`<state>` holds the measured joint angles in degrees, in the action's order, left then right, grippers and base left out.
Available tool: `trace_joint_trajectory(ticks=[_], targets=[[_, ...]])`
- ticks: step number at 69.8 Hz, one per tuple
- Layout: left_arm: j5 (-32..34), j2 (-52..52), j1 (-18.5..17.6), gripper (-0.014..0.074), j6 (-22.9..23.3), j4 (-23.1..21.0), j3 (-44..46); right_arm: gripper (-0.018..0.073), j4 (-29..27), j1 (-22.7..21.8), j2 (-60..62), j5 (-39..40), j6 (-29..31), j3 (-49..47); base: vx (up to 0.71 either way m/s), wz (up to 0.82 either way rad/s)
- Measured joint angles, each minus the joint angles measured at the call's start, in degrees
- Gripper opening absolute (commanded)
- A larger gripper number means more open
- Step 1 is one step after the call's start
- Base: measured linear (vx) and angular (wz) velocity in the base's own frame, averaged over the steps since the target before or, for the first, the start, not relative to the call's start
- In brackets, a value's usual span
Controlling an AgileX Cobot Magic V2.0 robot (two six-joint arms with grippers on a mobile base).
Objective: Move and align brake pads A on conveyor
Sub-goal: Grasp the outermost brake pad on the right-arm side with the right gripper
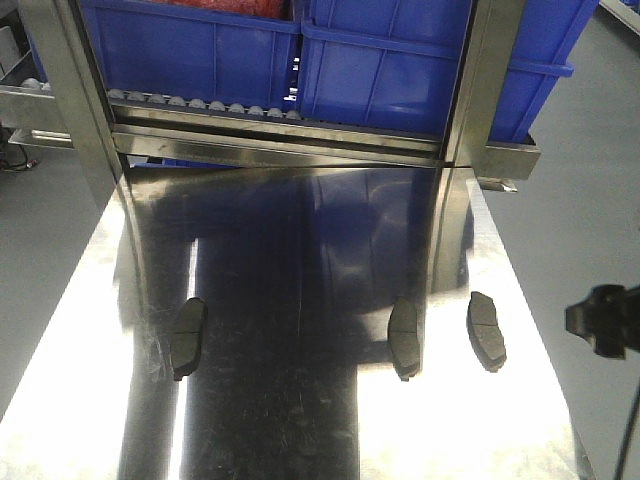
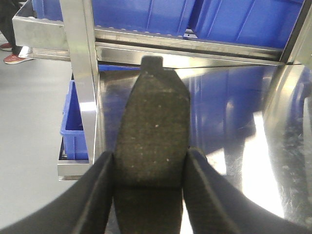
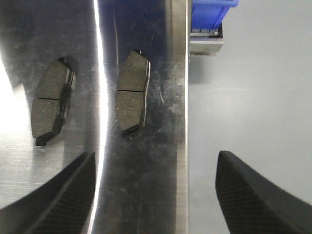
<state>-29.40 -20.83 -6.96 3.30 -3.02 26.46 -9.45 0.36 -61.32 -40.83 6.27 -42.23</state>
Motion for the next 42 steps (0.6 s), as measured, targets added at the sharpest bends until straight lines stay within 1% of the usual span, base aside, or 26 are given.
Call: trace_joint_trajectory(ticks=[10,19,30,42], targets=[[0.0,0.0,0.0,-0.0006,0.0,0.0,0.0,0.0484,-0.2,5.0,-9.4,0.0,-0.3,-4.4,0.00,0.00],[0.0,0.0,0.0,-0.0006,0.0,0.0,0.0,0.0484,1.1,8.6,-19.4,-0.1,-3.4,-9.2,0.00,0.00],[0.0,0.0,0.0,-0.0006,0.0,0.0,0.0,0.0484,4.1,9.1,-28.8,-1.3,-8.0,-15.1,0.00,0.00],[0.0,0.0,0.0,-0.0006,-0.1,0.0,0.0,0.0484,6.3,9.1,-36.8,-4.9,-9.1,-21.5,0.00,0.00]])
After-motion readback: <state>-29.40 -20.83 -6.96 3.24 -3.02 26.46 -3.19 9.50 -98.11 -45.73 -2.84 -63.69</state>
